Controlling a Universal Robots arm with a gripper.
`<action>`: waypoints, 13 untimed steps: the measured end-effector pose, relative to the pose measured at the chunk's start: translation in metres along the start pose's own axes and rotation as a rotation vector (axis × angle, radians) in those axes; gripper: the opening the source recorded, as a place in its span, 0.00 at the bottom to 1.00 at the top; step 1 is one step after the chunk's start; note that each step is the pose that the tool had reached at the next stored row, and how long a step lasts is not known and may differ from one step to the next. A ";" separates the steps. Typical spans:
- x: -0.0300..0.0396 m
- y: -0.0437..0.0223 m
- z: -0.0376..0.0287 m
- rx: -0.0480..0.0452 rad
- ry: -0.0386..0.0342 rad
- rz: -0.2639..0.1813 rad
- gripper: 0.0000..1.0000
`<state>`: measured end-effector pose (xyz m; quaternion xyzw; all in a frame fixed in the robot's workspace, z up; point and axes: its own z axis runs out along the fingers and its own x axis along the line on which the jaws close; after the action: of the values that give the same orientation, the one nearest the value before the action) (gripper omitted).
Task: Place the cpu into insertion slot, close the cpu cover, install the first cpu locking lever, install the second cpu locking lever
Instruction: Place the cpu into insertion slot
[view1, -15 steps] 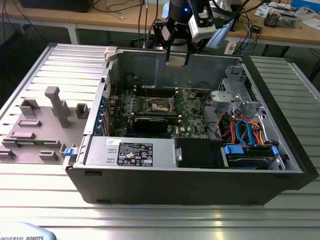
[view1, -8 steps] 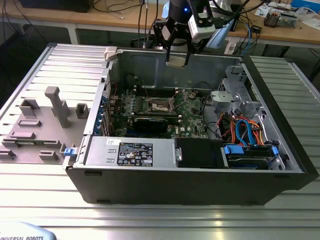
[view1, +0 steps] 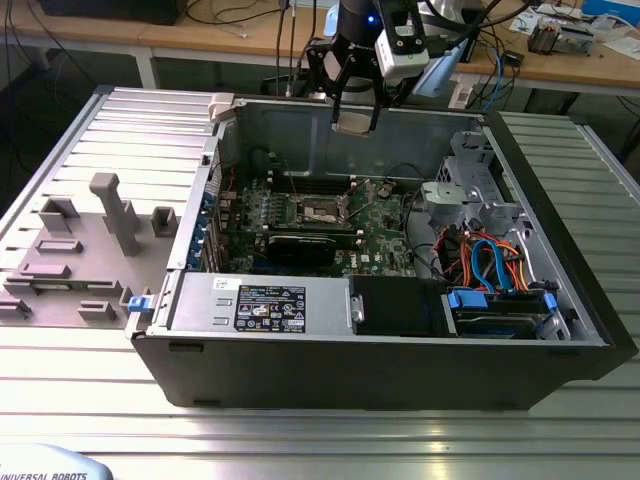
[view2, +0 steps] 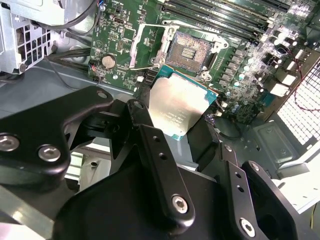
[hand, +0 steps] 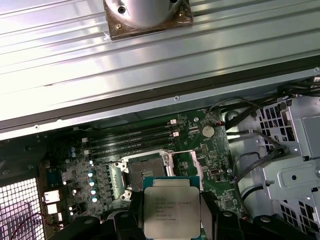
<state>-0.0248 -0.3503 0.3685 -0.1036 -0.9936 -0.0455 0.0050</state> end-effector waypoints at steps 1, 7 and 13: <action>0.0000 0.0000 0.0000 0.0000 0.0000 0.000 0.54; 0.0000 0.0000 0.0000 0.0000 0.0000 0.000 0.54; 0.0000 0.0000 0.0000 -0.0001 -0.0004 0.005 0.54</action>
<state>-0.0248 -0.3503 0.3685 -0.1062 -0.9933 -0.0455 0.0049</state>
